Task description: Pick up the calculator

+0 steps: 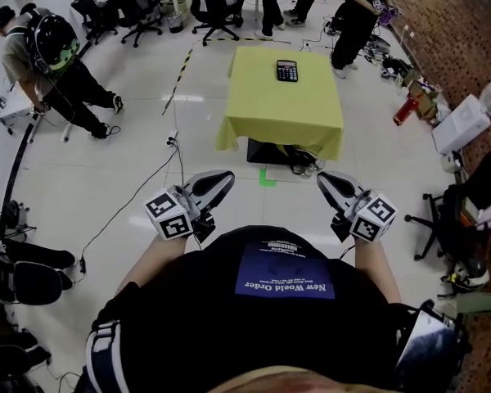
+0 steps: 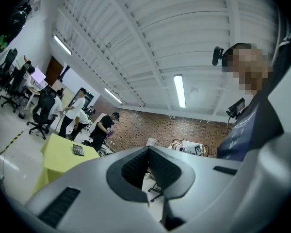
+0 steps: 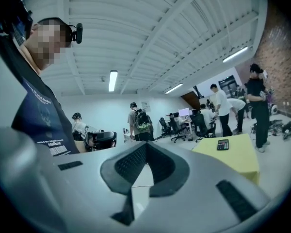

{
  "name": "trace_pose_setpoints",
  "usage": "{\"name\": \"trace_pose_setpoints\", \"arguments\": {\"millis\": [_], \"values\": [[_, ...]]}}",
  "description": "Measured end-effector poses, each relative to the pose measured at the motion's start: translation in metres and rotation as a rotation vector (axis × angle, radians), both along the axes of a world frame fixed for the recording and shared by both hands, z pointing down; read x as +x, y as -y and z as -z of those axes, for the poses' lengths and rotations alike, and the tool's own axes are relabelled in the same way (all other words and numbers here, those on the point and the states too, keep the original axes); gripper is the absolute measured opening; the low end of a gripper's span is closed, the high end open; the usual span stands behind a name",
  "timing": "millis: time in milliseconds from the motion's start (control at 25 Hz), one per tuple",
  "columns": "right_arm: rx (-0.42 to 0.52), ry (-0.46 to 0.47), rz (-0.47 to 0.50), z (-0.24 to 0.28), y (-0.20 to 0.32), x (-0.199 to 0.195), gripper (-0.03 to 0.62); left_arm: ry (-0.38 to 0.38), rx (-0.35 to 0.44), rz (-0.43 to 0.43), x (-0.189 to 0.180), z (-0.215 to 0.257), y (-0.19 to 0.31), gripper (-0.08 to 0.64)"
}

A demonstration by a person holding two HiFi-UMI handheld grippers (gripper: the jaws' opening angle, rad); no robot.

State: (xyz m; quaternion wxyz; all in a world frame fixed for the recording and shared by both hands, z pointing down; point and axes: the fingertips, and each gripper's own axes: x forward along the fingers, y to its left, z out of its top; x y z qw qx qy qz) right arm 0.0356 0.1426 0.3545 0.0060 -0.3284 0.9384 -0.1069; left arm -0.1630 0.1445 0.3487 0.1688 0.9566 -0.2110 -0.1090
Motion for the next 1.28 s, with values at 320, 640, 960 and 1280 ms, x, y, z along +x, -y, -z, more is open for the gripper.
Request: {"name": "trace_pose_setpoints", "arguments": {"millis": [320, 640, 960, 1280], "values": [[0.007, -0.001, -0.129, 0.007, 0.102, -0.019, -0.012, 0.018, 0.014, -0.045, -0.030, -0.002, 0.106, 0.006], [-0.010, 0.004, -0.086, -0.007, 0.206, 0.005, -0.013, 0.032, -0.013, 0.001, -0.011, -0.019, 0.202, 0.006], [-0.014, 0.001, 0.070, -0.006, 0.330, 0.075, -0.012, 0.042, -0.003, 0.110, 0.072, -0.004, 0.297, 0.006], [-0.017, 0.011, 0.149, -0.011, 0.421, 0.103, -0.012, 0.072, -0.038, 0.157, 0.116, -0.009, 0.377, 0.006]]}}
